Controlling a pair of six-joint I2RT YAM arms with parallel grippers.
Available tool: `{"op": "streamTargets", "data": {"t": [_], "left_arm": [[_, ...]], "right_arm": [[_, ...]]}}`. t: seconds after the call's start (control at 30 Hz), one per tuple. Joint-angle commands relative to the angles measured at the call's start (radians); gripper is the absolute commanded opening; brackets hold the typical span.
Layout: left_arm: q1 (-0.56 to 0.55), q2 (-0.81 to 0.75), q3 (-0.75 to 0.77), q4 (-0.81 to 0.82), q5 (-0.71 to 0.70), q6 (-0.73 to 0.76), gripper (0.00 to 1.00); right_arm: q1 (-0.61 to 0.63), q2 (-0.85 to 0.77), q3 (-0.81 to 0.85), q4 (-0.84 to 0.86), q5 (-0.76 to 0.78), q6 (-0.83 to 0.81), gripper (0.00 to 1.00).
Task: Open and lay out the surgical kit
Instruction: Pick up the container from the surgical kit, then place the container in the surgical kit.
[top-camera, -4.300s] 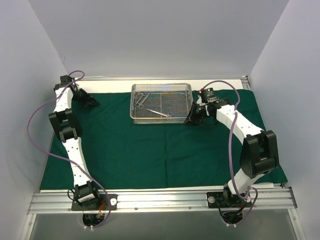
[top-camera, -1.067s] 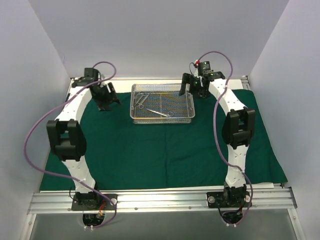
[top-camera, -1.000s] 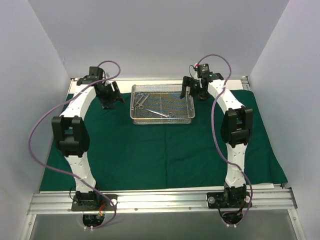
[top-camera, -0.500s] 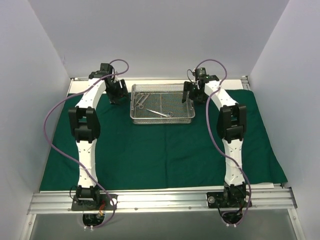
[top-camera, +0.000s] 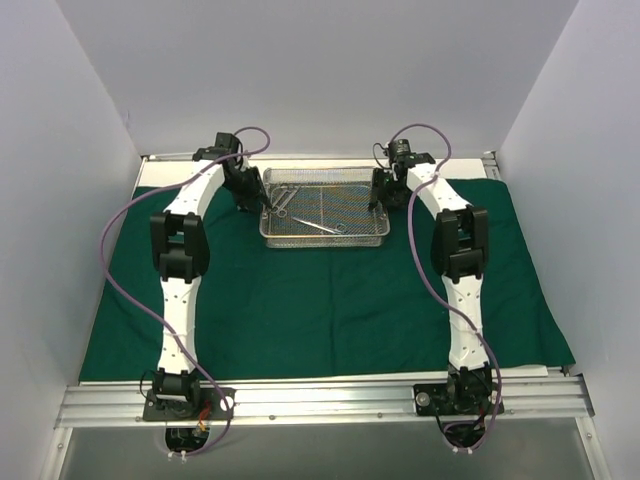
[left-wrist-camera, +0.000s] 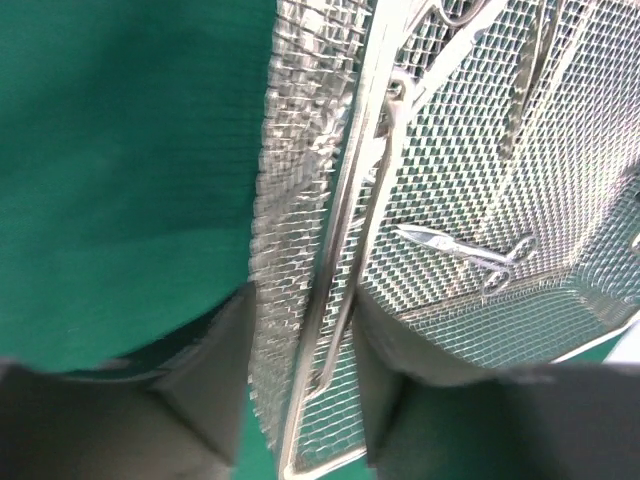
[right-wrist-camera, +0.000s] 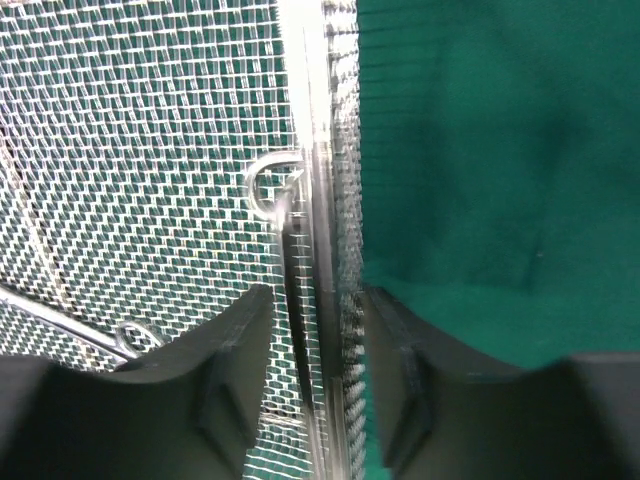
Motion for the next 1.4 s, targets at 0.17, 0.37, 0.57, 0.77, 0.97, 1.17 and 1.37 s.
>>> {"op": "streamTargets", "data": {"t": [0.17,0.37,0.57,0.77,0.97,1.17,1.37], "left_arm": [[-0.014,-0.001,0.062,0.048,0.082,-0.084,0.17],[-0.014,-0.109,0.125,0.056,0.068,-0.131,0.02],[-0.037,-0.198,0.146,0.046,0.083,-0.154,0.02],[-0.144,-0.200,0.233,-0.041,0.050,-0.136,0.02],[-0.297,-0.145,0.338,-0.026,0.033,-0.202,0.02],[-0.393,-0.068,0.386,0.031,0.051,-0.266,0.02],[-0.467,-0.013,0.410,0.106,0.068,-0.323,0.02]], "right_arm": [[-0.006,0.016,0.126,0.000,-0.071,0.060,0.00],[-0.003,-0.082,0.188,0.007,-0.025,0.082,0.00],[-0.035,-0.271,0.043,-0.010,0.015,0.097,0.00],[-0.069,-0.549,-0.292,0.053,-0.002,0.105,0.00],[-0.127,-0.808,-0.639,0.078,0.021,0.119,0.00],[-0.308,-1.015,-0.900,0.070,-0.014,0.099,0.00],[-0.333,-1.159,-1.116,0.075,0.001,0.137,0.00]]}}
